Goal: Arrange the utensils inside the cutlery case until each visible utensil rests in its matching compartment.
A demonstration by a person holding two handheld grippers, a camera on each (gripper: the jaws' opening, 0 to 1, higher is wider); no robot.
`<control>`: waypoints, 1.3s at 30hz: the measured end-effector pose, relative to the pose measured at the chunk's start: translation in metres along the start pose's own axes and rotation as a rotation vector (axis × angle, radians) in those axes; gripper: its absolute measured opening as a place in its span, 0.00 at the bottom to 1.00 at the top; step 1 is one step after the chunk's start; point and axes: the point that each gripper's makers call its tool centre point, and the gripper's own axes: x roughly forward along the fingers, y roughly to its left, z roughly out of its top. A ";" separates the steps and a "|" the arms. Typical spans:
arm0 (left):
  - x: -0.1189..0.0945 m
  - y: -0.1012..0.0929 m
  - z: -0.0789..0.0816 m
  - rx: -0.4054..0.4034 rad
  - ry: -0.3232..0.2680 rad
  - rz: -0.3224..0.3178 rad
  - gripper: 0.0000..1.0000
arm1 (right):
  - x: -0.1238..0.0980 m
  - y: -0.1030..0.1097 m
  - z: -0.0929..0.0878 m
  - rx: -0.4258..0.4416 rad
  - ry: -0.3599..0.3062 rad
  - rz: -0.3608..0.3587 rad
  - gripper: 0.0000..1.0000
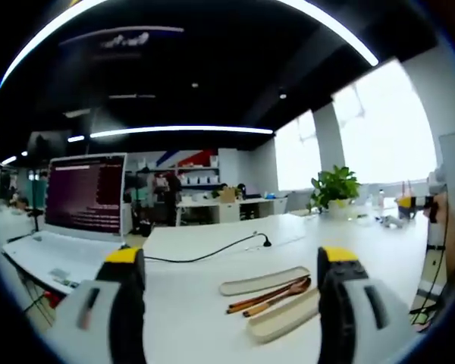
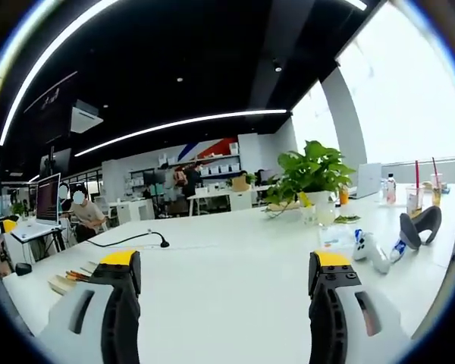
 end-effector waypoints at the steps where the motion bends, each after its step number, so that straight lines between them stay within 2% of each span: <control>1: 0.000 -0.001 -0.001 0.001 0.003 -0.004 1.00 | 0.000 0.000 0.000 -0.001 -0.001 0.000 0.96; 7: 0.001 -0.001 -0.004 0.007 0.014 -0.002 1.00 | 0.000 0.000 -0.001 0.005 0.002 0.001 0.95; 14: -0.001 0.000 -0.005 0.006 0.015 0.000 1.00 | 0.000 0.003 0.004 0.020 -0.024 0.014 0.95; 17: -0.002 0.001 -0.004 0.004 0.010 0.003 1.00 | 0.001 0.009 0.000 0.018 0.001 0.050 0.93; 19: -0.002 0.003 -0.002 0.007 -0.002 0.011 1.00 | -0.001 0.017 0.005 0.032 -0.019 0.087 0.93; 23: -0.002 0.003 -0.001 0.011 -0.006 0.010 1.00 | 0.000 0.019 0.006 0.036 -0.030 0.089 0.93; 27: -0.003 -0.001 -0.003 0.015 0.006 -0.003 1.00 | 0.007 0.038 -0.002 0.102 -0.026 0.187 0.89; 31: -0.003 0.000 -0.005 0.015 0.012 -0.004 1.00 | 0.009 0.046 -0.002 0.101 -0.030 0.214 0.89; 34: -0.003 0.006 -0.006 0.029 0.018 0.015 0.98 | 0.010 0.048 0.005 0.108 -0.063 0.227 0.89; 39: -0.003 0.007 -0.009 0.044 0.022 0.013 0.96 | 0.012 0.046 0.010 0.049 -0.031 0.226 0.89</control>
